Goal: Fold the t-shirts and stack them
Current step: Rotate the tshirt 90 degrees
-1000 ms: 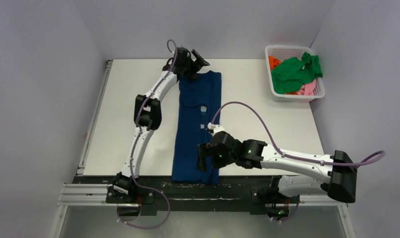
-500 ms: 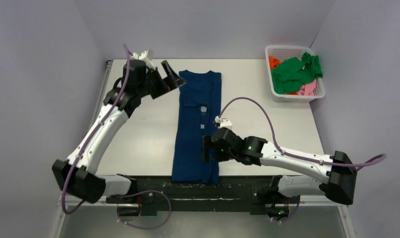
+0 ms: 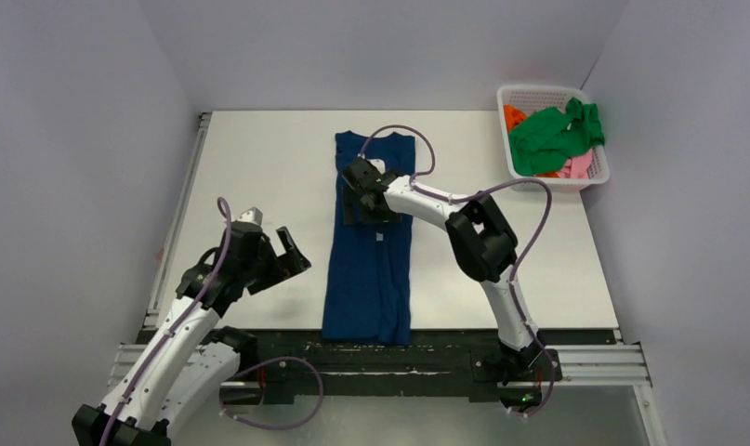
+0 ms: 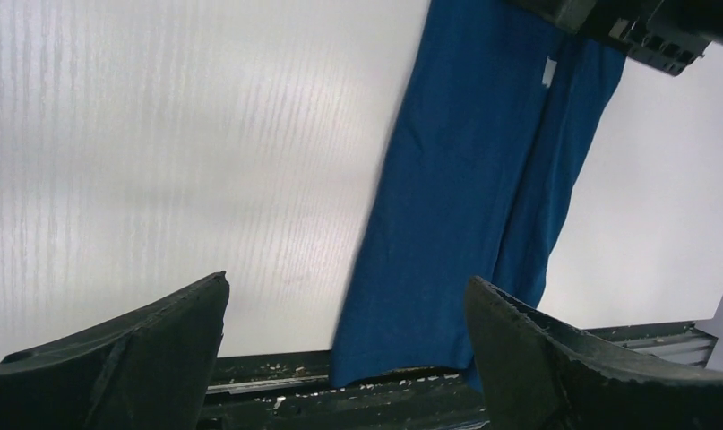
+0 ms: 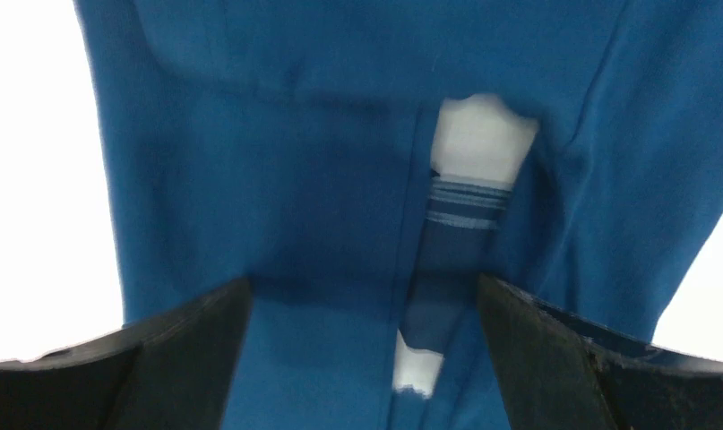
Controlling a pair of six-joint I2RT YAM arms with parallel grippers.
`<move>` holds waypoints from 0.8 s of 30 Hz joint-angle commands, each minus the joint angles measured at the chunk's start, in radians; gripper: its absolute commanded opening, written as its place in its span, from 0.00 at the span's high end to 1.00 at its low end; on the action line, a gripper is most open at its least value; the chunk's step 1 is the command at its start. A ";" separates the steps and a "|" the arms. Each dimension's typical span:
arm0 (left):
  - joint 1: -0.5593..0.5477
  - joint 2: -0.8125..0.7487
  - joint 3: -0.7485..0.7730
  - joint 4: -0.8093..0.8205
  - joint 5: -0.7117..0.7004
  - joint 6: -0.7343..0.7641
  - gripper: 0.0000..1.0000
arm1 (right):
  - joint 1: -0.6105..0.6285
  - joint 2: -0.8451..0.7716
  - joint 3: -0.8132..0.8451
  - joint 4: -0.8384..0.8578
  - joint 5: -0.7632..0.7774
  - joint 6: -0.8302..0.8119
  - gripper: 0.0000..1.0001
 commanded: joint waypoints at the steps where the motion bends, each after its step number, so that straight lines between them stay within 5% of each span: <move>1: -0.003 -0.035 -0.023 -0.004 -0.026 -0.019 0.00 | -0.051 0.123 0.165 -0.137 0.048 0.010 0.03; 10: -0.003 0.035 -0.001 0.001 -0.026 -0.002 0.00 | -0.118 0.440 0.534 -0.139 0.057 0.007 0.06; 14: -0.003 0.066 0.002 0.024 0.000 0.013 0.00 | -0.130 0.417 0.613 -0.123 0.014 -0.020 0.07; 20: -0.005 0.120 -0.031 0.105 0.150 0.044 0.00 | -0.126 0.100 0.377 -0.050 -0.144 -0.071 0.08; 24: -0.071 0.190 -0.038 0.149 0.191 0.059 0.00 | -0.120 -0.202 0.023 0.075 -0.213 -0.101 0.09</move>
